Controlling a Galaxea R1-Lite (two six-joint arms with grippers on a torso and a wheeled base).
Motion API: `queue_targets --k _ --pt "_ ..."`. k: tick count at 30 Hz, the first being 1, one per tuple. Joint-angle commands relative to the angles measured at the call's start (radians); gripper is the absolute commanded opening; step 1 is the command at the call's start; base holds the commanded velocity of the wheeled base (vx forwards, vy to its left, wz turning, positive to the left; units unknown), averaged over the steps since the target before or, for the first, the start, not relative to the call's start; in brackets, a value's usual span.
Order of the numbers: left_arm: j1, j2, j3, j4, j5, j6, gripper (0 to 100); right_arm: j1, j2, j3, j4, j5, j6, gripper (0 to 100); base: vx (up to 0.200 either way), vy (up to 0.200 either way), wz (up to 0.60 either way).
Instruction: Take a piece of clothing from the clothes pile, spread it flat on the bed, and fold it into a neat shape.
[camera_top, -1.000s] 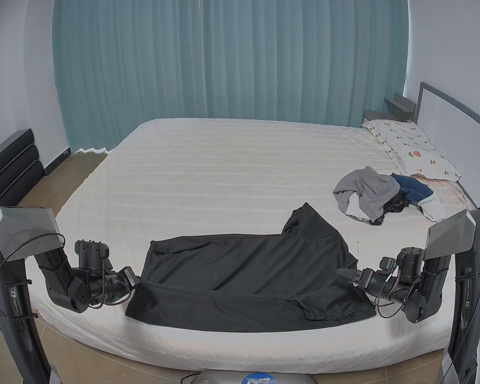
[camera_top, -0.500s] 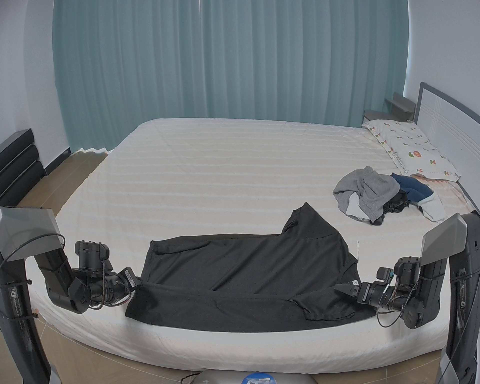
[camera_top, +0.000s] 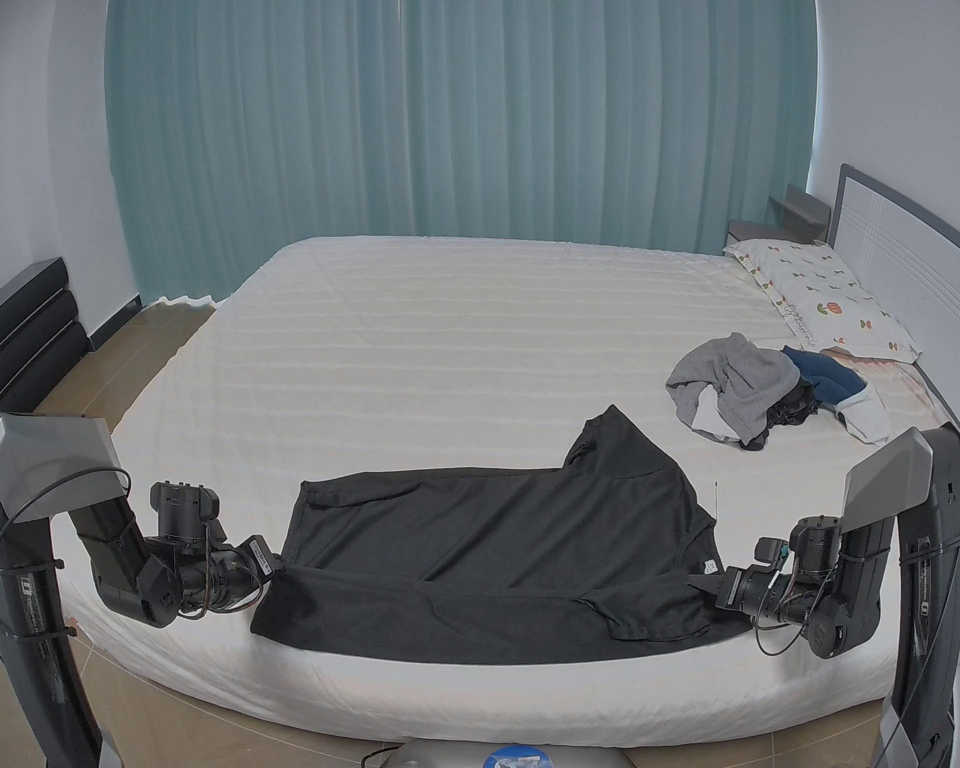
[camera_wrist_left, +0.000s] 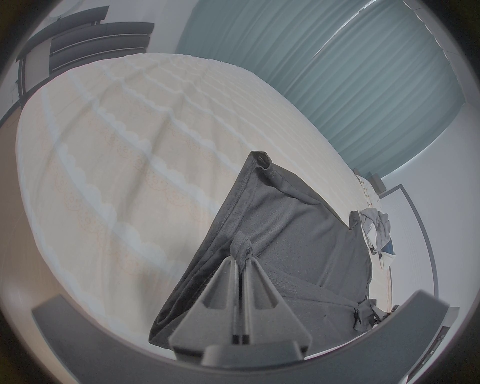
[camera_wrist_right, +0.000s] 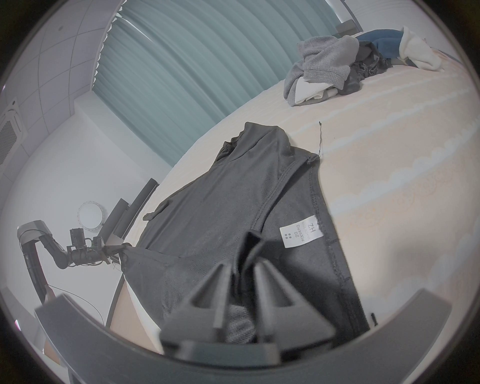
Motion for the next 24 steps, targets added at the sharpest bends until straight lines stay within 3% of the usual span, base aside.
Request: queue_targets --k 1,7,15,24 --pt "0.000 -0.003 0.000 -0.002 0.000 -0.002 0 -0.006 -0.009 0.006 -0.012 0.001 0.001 0 0.000 0.000 0.00" --pt "0.002 -0.008 0.005 -0.002 0.001 -0.002 0 -0.024 -0.069 0.045 -0.012 0.038 0.015 0 0.000 0.000 0.00" --pt "0.005 -0.118 0.059 0.001 -0.002 -0.003 0 -0.066 -0.187 0.147 -0.012 0.153 0.016 0 0.000 0.000 0.00" --pt "0.006 -0.221 0.059 0.193 -0.003 0.058 0 -0.109 -0.287 0.221 -0.013 0.259 0.013 0 0.000 0.000 0.00"
